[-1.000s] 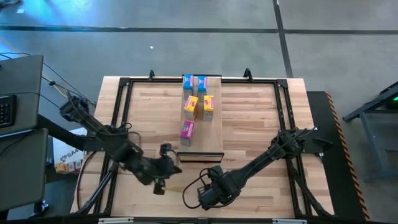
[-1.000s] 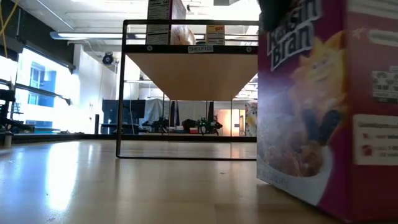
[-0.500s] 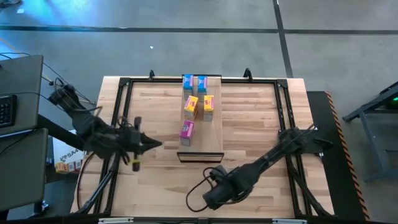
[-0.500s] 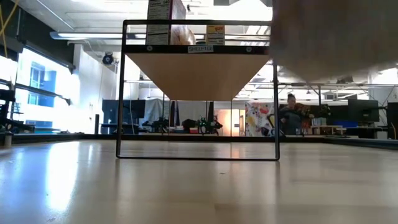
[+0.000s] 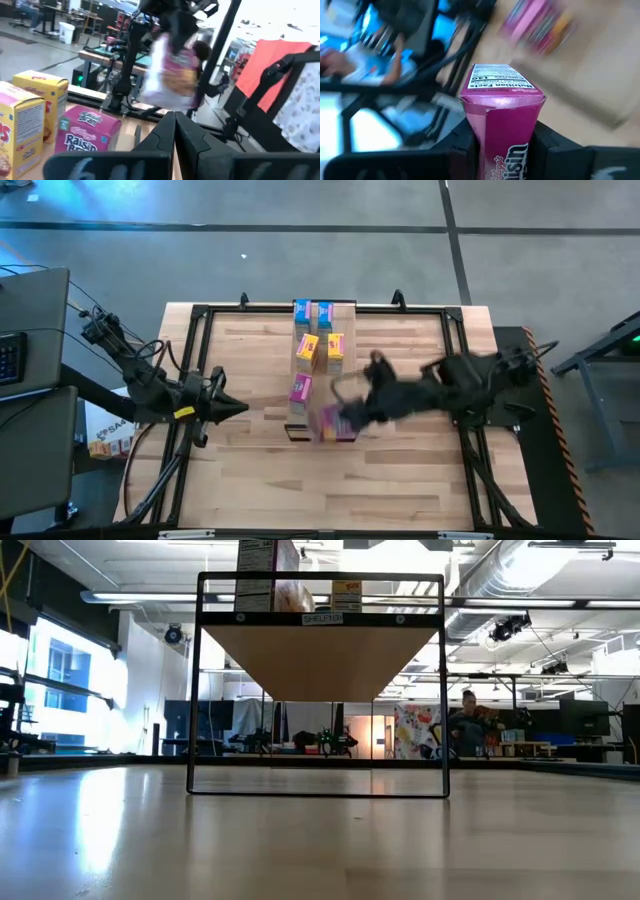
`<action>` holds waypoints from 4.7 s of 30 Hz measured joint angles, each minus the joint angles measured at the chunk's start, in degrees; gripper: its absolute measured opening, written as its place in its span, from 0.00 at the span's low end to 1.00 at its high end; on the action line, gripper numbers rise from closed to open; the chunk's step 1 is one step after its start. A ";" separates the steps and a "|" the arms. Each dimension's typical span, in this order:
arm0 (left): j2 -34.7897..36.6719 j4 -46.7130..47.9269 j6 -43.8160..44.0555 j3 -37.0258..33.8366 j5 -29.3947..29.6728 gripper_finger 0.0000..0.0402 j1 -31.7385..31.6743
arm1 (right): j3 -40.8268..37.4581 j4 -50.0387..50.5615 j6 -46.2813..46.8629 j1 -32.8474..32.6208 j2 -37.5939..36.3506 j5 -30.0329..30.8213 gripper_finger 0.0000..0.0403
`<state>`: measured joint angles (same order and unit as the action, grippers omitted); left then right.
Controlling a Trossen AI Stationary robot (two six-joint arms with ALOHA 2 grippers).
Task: Stack cereal on shelf
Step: Put the purple cereal box on the shelf, then return to Home Position
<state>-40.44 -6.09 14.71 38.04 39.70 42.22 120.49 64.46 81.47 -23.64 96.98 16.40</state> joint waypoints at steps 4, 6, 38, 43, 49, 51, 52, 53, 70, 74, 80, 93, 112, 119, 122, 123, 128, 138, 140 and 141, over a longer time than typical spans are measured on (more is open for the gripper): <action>-0.03 -0.20 1.09 0.01 0.03 0.00 -2.02 | -0.02 4.42 -3.91 6.12 -0.65 -2.61 0.21; -0.05 -0.26 1.13 0.01 0.01 0.00 -2.66 | -0.02 6.05 -6.85 9.24 0.11 -7.80 0.21; -0.06 -4.12 4.62 0.05 2.56 0.00 -8.86 | -13.90 6.59 -20.45 15.85 2.40 -10.56 0.22; -0.05 -3.95 3.83 0.05 2.45 0.00 -8.84 | -14.38 4.63 -21.87 15.85 2.44 -10.45 0.22; -0.05 -3.97 1.06 0.05 0.81 0.00 -8.84 | -14.49 2.70 -22.91 15.83 2.65 -9.18 0.22; -0.05 -3.96 1.06 0.05 -0.23 0.00 -8.84 | -14.49 3.17 -22.14 15.83 2.65 -8.35 0.24; -0.05 -3.96 1.06 0.05 -0.53 0.00 -8.84 | -14.49 3.37 -21.98 15.85 2.65 -7.88 0.26; -0.05 -3.96 1.06 0.05 -0.71 0.00 -8.84 | -14.49 3.49 -21.97 15.87 2.65 -7.43 0.28; -0.05 -3.93 1.08 0.05 -1.20 0.00 -8.84 | -14.53 0.45 -22.95 15.89 2.72 -7.65 0.55; -0.05 -3.93 1.10 0.05 -1.20 0.00 -8.84 | -14.53 0.42 -23.27 15.89 2.72 -7.69 0.56; -0.05 -3.93 1.10 0.05 -1.20 0.00 -8.84 | -14.53 -1.31 -23.93 15.89 2.08 -8.07 0.56; -0.05 -3.59 0.37 0.05 -1.17 0.00 -8.84 | -14.51 -2.67 -26.57 17.55 -1.04 -7.59 0.56; 4.88 -3.54 -0.83 0.09 -12.66 0.00 -16.60 | -14.49 13.33 -35.52 10.44 -12.61 5.60 0.44; 1.97 -0.02 1.99 -0.01 -32.50 0.00 -32.16 | -14.49 18.32 -38.37 9.67 -17.31 7.95 0.08; 2.89 -1.01 1.49 0.09 -33.73 0.00 -36.67 | -14.49 19.29 -39.84 9.75 -19.40 9.91 0.03; 3.29 -0.74 1.03 0.09 -34.30 0.00 -37.84 | -14.49 19.47 -40.40 9.75 -20.09 9.95 0.04; 6.71 -1.71 1.23 -4.16 -37.18 0.00 -41.88 | -15.55 20.90 -42.97 9.75 -23.55 9.81 0.01; 18.40 -17.92 6.07 -24.82 -36.43 0.00 -43.47 | -52.92 -21.69 -43.74 10.51 -44.04 6.99 0.00; 20.32 -17.99 6.81 -27.86 -36.41 0.00 -43.75 | -60.25 -32.04 -45.92 10.53 -46.81 5.53 0.00; 21.41 -18.27 7.54 -29.21 -36.41 0.00 -43.78 | -63.34 -35.89 -47.17 10.51 -47.89 4.86 0.00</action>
<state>-19.03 -24.36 22.25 8.82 3.29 -1.56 57.15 28.57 34.30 -13.13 49.09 21.26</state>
